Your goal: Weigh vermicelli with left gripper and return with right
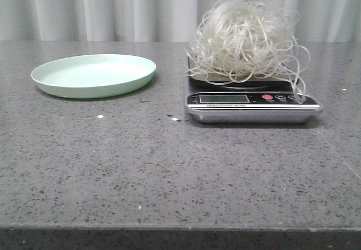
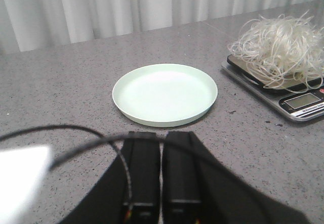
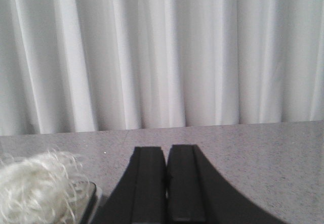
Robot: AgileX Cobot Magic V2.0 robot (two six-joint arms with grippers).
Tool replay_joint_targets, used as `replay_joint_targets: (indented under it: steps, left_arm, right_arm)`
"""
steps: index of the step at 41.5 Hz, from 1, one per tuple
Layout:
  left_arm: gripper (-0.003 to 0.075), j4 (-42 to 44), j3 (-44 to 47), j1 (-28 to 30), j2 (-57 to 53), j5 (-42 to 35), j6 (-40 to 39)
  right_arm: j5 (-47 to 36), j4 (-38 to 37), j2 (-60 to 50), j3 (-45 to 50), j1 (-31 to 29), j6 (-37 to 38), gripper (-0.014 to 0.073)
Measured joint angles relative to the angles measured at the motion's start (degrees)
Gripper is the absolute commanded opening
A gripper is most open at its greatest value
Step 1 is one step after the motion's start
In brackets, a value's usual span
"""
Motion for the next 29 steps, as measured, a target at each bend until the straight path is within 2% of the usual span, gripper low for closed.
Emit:
replay_joint_targets:
  steps: [10,13,21,24,29]
  left_arm:
    - [0.0136,0.0,0.0,0.0,0.0,-1.21,0.0]
    - [0.0136,0.0,0.0,0.0,0.0,-1.21,0.0]
    - [0.0136,0.0,0.0,0.0,0.0,-1.3,0.0]
    - [0.0136,0.0,0.0,0.0,0.0,-1.3,0.0]
    - [0.0136,0.0,0.0,0.0,0.0,-1.3,0.0]
  right_arm:
    - [11.86,5.72,18.28,-16.22,1.38,0.0,0.0163]
    - [16.33,5.98,23.42,-20.09,1.96,0.0,0.0225]
    - [24.38,6.08,35.64,-28.99,3.68,0.0,0.0575]
    - [26.78,6.03,39.14,-32.07,3.99,0.0,0.0625]
    - [31.03,6.28,44.94,-36.37,4.08,-1.45,0.0613]
